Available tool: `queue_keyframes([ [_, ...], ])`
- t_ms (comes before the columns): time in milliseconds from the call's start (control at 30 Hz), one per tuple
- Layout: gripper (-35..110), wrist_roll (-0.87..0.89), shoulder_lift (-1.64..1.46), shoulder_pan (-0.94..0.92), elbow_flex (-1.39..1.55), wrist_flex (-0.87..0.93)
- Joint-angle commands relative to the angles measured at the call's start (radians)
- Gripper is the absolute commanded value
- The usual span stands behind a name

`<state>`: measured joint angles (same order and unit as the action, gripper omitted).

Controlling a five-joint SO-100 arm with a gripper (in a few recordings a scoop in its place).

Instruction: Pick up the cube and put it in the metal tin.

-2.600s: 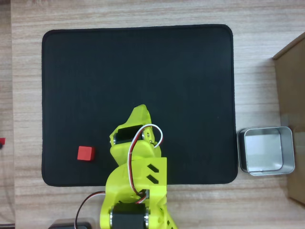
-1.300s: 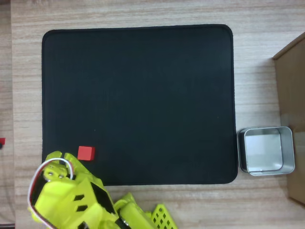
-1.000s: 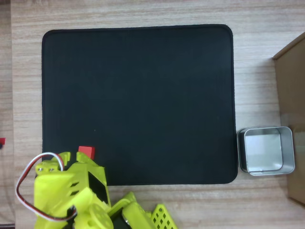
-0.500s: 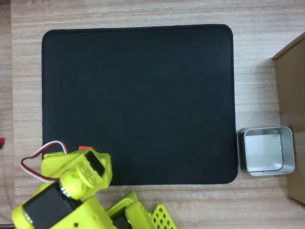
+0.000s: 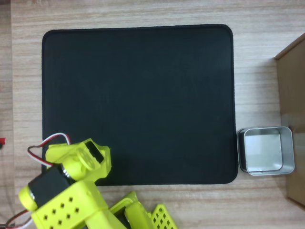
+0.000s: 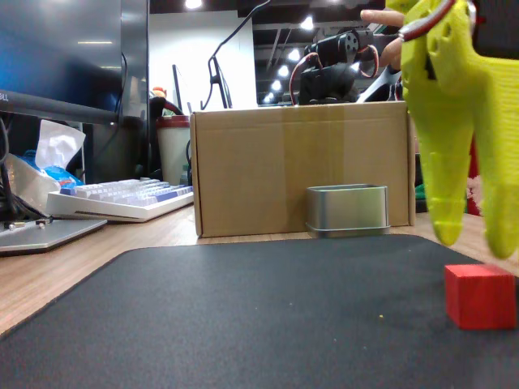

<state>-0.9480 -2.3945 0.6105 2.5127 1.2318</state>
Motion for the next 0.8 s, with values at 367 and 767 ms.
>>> queue_keyframes([
  [367,23,-0.038,0.025,-0.012,0.106,-0.110],
  [767,11,-0.046,0.028,-0.032,0.137,-0.161],
])
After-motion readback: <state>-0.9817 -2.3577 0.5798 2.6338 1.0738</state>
